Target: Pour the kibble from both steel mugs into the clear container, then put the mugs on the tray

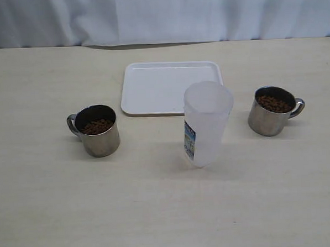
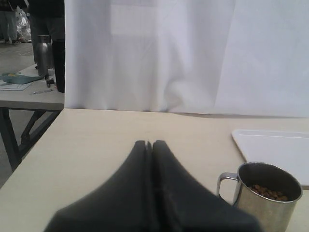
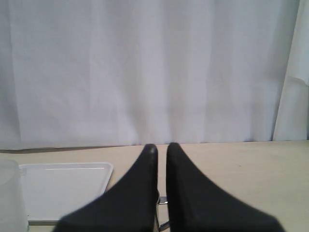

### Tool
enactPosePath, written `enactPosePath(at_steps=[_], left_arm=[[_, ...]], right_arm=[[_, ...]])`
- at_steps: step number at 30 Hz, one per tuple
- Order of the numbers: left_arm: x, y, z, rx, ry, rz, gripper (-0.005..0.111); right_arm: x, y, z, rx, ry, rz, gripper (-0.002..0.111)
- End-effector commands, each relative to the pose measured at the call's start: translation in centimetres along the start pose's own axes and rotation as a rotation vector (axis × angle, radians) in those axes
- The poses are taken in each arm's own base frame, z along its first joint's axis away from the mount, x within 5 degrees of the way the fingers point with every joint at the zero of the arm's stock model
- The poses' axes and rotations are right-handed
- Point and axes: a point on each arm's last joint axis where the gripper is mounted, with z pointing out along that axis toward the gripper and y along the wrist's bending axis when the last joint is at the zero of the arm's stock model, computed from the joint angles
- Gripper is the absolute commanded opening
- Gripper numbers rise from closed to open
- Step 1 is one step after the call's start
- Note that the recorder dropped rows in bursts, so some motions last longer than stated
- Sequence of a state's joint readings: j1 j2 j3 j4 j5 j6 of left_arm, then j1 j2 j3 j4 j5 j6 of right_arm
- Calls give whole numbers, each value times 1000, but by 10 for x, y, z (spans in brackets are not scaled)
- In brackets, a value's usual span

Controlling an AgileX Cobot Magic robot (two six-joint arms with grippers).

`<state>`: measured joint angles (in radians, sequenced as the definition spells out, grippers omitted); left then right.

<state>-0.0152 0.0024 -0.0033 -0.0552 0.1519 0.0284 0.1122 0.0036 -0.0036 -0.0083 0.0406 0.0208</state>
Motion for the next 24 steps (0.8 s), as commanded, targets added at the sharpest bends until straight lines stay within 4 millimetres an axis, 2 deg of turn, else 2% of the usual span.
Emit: enactPosePath(at_steps=[1, 17, 24], left_arm=[[0, 0, 0, 8, -9, -1, 0], [0, 0, 0, 7, -11, 4, 0], [-5, 0, 0, 3, -64, 25, 0]], right_arm=[[0, 0, 0, 4, -9, -6, 5], [0, 0, 0, 4, -9, -6, 5], [0, 0, 0, 4, -9, -6, 5]])
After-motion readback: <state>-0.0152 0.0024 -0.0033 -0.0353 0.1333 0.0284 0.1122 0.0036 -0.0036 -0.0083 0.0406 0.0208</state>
